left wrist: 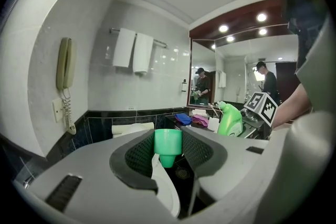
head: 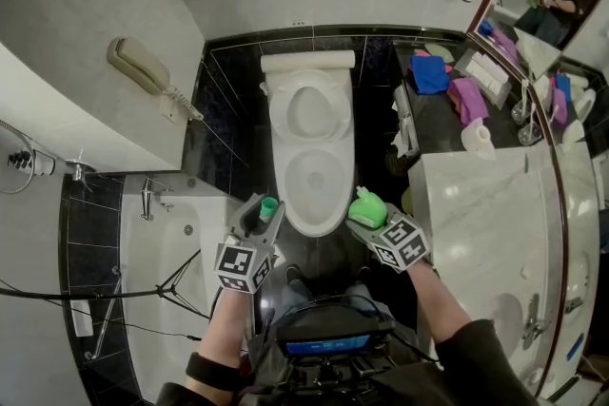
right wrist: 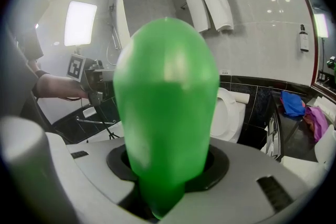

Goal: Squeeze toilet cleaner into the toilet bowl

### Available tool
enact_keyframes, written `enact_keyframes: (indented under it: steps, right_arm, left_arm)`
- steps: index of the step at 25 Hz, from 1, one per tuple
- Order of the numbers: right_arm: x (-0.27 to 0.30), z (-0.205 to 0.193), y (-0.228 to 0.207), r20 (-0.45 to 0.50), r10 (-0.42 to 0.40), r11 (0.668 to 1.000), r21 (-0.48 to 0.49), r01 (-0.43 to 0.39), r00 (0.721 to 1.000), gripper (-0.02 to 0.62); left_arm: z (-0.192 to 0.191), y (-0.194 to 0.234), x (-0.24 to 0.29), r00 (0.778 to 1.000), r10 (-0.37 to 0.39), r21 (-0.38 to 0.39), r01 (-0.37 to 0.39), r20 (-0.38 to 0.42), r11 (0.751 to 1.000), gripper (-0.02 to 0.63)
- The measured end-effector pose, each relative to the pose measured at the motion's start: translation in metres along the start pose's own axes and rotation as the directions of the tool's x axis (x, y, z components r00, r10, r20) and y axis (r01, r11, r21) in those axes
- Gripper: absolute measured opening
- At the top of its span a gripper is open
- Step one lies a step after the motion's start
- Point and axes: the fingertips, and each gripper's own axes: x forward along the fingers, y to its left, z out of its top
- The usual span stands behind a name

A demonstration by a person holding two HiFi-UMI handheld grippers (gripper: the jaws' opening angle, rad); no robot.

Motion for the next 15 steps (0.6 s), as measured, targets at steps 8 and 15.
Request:
enact_keyframes:
  steps: [8, 15]
  right_arm:
    - [0.005, 0.001, 0.002, -0.008, 0.04, 0.999, 0.007, -0.04, 0.999, 0.192]
    - [0.012, -0.003, 0.007, -0.01, 0.063, 0.998, -0.015, -0.064, 0.998, 0.192]
  left_arm:
    - [0.002, -0.01, 0.001, 1.0, -0.019, 0.102, 0.021, -0.024, 0.995, 0.158]
    - [-0.001, -0.011, -0.003, 0.999, -0.03, 0.112, 0.032, -0.021, 0.993, 0.158]
